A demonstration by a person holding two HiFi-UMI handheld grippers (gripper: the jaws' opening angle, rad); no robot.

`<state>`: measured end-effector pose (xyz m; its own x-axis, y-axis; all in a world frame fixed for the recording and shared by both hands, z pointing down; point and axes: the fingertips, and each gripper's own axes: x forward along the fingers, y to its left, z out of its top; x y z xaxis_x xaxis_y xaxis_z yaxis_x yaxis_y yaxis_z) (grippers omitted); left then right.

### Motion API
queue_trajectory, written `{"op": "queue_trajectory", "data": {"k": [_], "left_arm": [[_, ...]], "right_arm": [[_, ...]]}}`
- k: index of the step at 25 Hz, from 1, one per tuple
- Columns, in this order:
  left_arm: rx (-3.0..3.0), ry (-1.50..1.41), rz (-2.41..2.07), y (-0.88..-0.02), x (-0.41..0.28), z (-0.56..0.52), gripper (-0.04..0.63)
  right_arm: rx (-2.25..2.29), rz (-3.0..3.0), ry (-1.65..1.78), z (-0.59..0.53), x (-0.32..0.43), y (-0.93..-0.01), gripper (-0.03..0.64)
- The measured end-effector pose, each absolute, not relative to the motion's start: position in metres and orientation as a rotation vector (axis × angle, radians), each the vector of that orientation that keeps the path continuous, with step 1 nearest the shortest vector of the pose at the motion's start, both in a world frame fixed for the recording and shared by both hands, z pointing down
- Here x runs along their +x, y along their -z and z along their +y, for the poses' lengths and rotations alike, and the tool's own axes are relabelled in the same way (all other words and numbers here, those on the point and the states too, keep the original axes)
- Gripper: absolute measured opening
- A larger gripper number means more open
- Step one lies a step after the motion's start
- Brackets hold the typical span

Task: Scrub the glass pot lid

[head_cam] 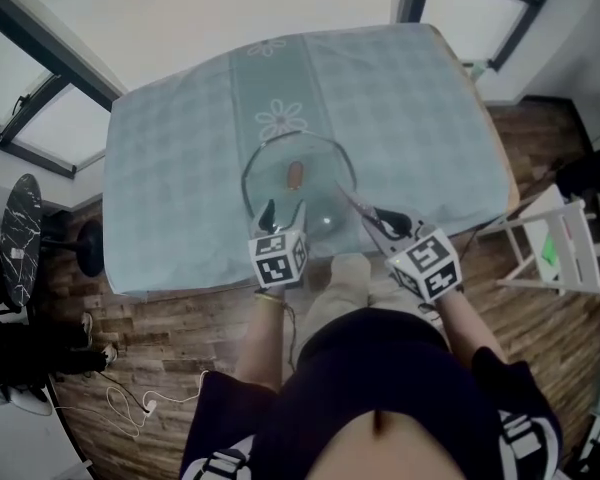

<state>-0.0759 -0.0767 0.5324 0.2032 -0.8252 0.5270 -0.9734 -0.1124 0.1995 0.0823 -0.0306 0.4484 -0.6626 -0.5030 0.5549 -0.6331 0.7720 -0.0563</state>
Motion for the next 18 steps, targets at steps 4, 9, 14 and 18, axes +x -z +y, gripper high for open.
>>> {"op": "queue_trajectory", "data": {"k": [4,9,14,18], "left_arm": [[1.969,-0.445,-1.656,-0.546,-0.071,-0.104,0.272],[1.949,-0.57,-1.65,-0.569,-0.068,-0.13,0.272],[1.908,-0.648,-1.663,-0.582,-0.069,-0.151,0.27],[1.888,-0.698,-1.641,-0.595,-0.067,-0.159,0.27]], "right_arm": [[0.867,-2.453,-0.378,-0.051,0.086,-0.449,0.066],[0.852,-2.46,-0.441,-0.073,0.082,-0.457,0.066],[0.84,-2.462,-0.469,-0.093,0.081,-0.461,0.066],[0.85,-2.476,-0.516,-0.108,0.083,-0.466,0.066]]}}
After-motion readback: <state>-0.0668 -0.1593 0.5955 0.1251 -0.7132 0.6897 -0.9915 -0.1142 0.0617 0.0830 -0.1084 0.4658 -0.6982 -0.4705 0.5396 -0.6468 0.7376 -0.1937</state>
